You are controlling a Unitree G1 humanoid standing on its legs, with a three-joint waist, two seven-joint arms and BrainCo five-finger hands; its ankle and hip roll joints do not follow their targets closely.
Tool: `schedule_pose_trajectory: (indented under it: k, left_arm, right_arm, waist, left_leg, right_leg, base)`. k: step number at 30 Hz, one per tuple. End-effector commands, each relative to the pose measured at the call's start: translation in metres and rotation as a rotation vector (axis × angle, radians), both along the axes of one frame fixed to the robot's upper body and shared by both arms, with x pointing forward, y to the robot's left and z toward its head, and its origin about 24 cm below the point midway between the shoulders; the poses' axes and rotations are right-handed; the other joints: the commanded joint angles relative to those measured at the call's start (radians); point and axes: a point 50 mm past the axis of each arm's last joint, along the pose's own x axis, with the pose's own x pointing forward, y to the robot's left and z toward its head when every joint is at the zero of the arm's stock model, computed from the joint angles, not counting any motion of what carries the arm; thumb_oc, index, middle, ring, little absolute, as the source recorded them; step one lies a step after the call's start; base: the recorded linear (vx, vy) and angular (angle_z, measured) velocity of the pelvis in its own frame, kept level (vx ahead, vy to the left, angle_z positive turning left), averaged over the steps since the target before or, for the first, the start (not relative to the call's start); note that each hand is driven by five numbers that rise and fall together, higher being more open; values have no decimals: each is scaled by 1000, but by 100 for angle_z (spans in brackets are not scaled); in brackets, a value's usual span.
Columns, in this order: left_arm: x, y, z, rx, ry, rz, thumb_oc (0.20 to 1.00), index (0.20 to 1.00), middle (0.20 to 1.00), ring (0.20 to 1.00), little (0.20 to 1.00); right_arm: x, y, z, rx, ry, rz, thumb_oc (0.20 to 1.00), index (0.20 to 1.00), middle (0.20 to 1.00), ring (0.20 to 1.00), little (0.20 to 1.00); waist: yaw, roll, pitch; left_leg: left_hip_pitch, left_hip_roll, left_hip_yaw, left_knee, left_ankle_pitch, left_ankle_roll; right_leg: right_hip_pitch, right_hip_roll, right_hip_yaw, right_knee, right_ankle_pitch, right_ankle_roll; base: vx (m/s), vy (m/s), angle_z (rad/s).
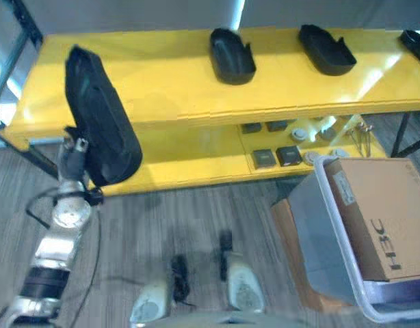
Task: Move parts from the plastic box to the shelf.
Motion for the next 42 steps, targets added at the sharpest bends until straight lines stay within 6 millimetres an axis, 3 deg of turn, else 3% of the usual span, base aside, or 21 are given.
schedule_pose_trajectory:
  k: [1, 6, 8, 12, 13, 16, 18, 19, 21, 23, 25, 26, 27, 28, 29, 31, 32, 35, 36, 38, 42]
  left_arm:
    - [-3, 2, 33, 4, -165, -42, 200, 200, 200, 200, 200]
    - [2, -8, 29, -33, -139, -78, 200, 200, 200, 200, 200]
    - [6, -13, 23, -68, -122, -89, 200, 200, 200, 200, 200]
    - [7, -20, 20, -110, -114, -101, 200, 200, 200, 200, 200]
    - [7, -20, 20, -111, -114, -101, 200, 200, 200, 200, 200]
    - [6, -22, 17, -135, -100, -103, 200, 200, 200, 200, 200]
    - [4, -25, 13, -151, -83, -108, 200, 200, 200, 200, 200]
    - [5, -27, 12, -140, -74, -107, 200, 200, 200, 200, 200]
    - [5, -26, 12, -135, -70, -109, 200, 200, 200, 200, 200]
    - [5, -25, 12, -114, -74, -110, 200, 200, 200, 200, 200]
    - [5, -24, 14, -97, -86, -116, 200, 200, 200, 200, 200]
    - [8, -25, 19, -62, -95, -119, 200, 200, 200, 200, 200]
    - [8, -25, 21, -43, -98, -119, 200, 200, 200, 200, 200]
    - [11, -21, 29, 14, -109, -101, 200, 200, 200, 200, 200]
    - [13, -19, 32, 53, -100, -92, 200, 200, 200, 200, 200]
    - [18, -13, 38, 131, -103, -47, 200, 200, 200, 200, 200]
    - [25, 0, 47, 255, -71, 21, 200, 200, 200, 200, 200]
    - [39, 31, 58, 377, 9, 135, 200, 200, 200, 200, 200]
    - [39, 31, 58, 377, 9, 135, 200, 200, 200, 200, 200]
    - [51, 61, 71, 481, 113, 237, 200, 200, 200, 200, 200]
    - [65, 92, 93, 607, 293, 362, 200, 200, 200, 200, 200]
  right_arm:
    - [-9, -8, 1, -21, 46, 56, 1000, 1000, 1000, 1000, 1000]
    - [-13, -10, 1, -17, 81, 85, 1000, 1000, 1000, 1000, 1000]
    - [-10, -11, 1, -25, 65, 24, 1000, 1000, 1000, 1000, 1000]
    - [-7, -13, 3, -44, 54, -2, 1000, 1000, 1000, 1000, 1000]
    - [-7, -13, 3, -44, 54, -2, 1000, 1000, 1000, 1000, 1000]
    - [-9, -16, 3, -52, 64, 4, 1000, 1000, 1000, 1000, 1000]
    - [-12, -19, 4, -59, 61, -8, 1000, 1000, 1000, 1000, 1000]
    - [-13, -19, 4, -58, 52, -37, 1000, 1000, 1000, 1000, 1000]
    - [-13, -19, 4, -54, 45, -58, 1000, 1000, 1000, 1000, 1000]
    - [-8, -20, 4, -51, 37, -70, 1000, 1000, 1000, 1000, 1000]
    - [-4, -22, 5, -46, 32, -79, 1000, 1000, 1000, 1000, 1000]
    - [-3, -25, 7, -44, 25, -99, 1000, 1000, 1000, 1000, 1000]
    - [-3, -25, 7, -44, 20, -115, 1000, 1000, 1000, 1000, 1000]
    - [-2, -25, 7, -39, 12, -152, 1000, 1000, 1000, 1000, 1000]
    - [-5, -27, 8, -37, 13, -163, 1000, 1000, 1000, 1000, 1000]
    - [-9, -27, 8, -31, 17, -164, 1000, 1000, 1000, 1000, 1000]
    - [-15, -26, 7, -19, 39, -131, 1000, 1000, 1000, 1000, 1000]
    - [-19, -28, 8, -31, 59, -87, 1000, 1000, 1000, 1000, 1000]
    - [-19, -28, 8, -31, 59, -87, 1000, 1000, 1000, 1000, 1000]
    - [-12, -37, 12, -40, 77, -15, 1000, 1000, 1000, 1000, 1000]
    - [9, -49, 21, -66, 64, 52, 1000, 1000, 1000, 1000, 1000]
  waist:
    - [-6, -10, -22]
    - [-21, -21, -63]
    - [-28, -20, -83]
    - [-39, -10, -110]
    - [-40, -10, -111]
    - [-34, -9, -121]
    - [-23, -20, -116]
    - [-15, -27, -101]
    - [-11, -26, -91]
    - [-3, -18, -83]
    - [5, -5, -80]
    - [10, 3, -77]
    - [11, 4, -76]
    - [5, 4, -85]
    - [1, 10, -87]
    - [-10, 20, -88]
    - [-33, 34, -92]
    - [-64, 50, -96]
    - [-64, 50, -96]
    - [-94, 62, -99]
    - [-119, 62, -80]
  left_leg:
    - [141, -29, 13, -169, 83, 42]
    - [155, 22, 42, -118, 45, 40]
    - [171, 76, 39, -92, 56, 17]
    - [161, 186, 28, 4, 151, -33]
    - [158, 189, 27, 10, 154, -35]
    - [117, 218, 7, 127, 231, -59]
    - [19, 225, -25, 322, 298, -68]
    - [-107, 223, -55, 403, 329, -57]
    - [-148, 209, -54, 360, 337, -50]
    - [-144, 188, -38, 201, 350, -48]
    - [-149, 178, -23, 18, 390, -61]
    - [-167, 178, -22, -81, 437, -75]
    - [-172, 179, -24, -92, 446, -79]
    - [-124, 164, -28, -161, 381, -60]
    - [-92, 155, -31, -204, 353, -55]
    - [-45, 149, -32, -235, 337, -58]
    - [-3, 147, -11, -260, 327, -63]
    - [38, 131, 12, -291, 319, -59]
    - [38, 131, 12, -291, 319, -59]
    - [51, 120, 35, -307, 311, -54]
    - [35, 107, 69, -312, 296, -41]
  right_leg:
    - [40, -3, -27, -93, 238, -63]
    - [83, 8, -12, -42, 170, -79]
    - [93, 20, -9, 47, 137, -110]
    - [123, 82, -30, 99, 48, -187]
    - [123, 84, -31, 99, 47, -190]
    - [139, 115, -38, 92, 24, -225]
    - [161, 139, -40, 83, 17, -261]
    - [183, 160, -27, 80, 14, -282]
    - [202, 174, -11, 77, 7, -283]
    - [223, 182, 6, 71, -5, -273]
    - [245, 187, 16, 60, -15, -261]
    - [267, 186, 19, 49, -22, -255]
    - [272, 185, 19, 48, -23, -254]
    - [266, 153, 12, 46, -20, -237]
    - [261, 142, 6, 53, -26, -229]
    - [244, 127, -3, 65, -20, -214]
    - [228, 113, -13, 74, -14, -198]
    - [210, 98, -5, 76, 0, -179]
    - [210, 98, -5, 76, 0, -179]
    - [184, 90, 4, 78, 12, -167]
    - [153, 81, 23, 63, 30, -156]
  base:
    - [463, -261, -10]
    - [385, -219, 16]
    - [427, -255, 39]
    - [368, -274, 17]
    - [163, -171, 9]
    - [175, -201, -4]
    - [176, -271, -22]
    - [144, -219, -17]
    - [113, -11, -11]
    - [108, 140, -11]
    - [91, 205, -11]
    - [78, 193, -9]
    - [62, 250, -1]
    - [47, 230, -11]
    - [35, 221, -32]
    - [50, 205, -39]
    - [68, 284, -12]
    - [35, 189, 4]
    - [-2, 104, 8]
    - [-18, 147, -2]
    - [-76, 121, -18]
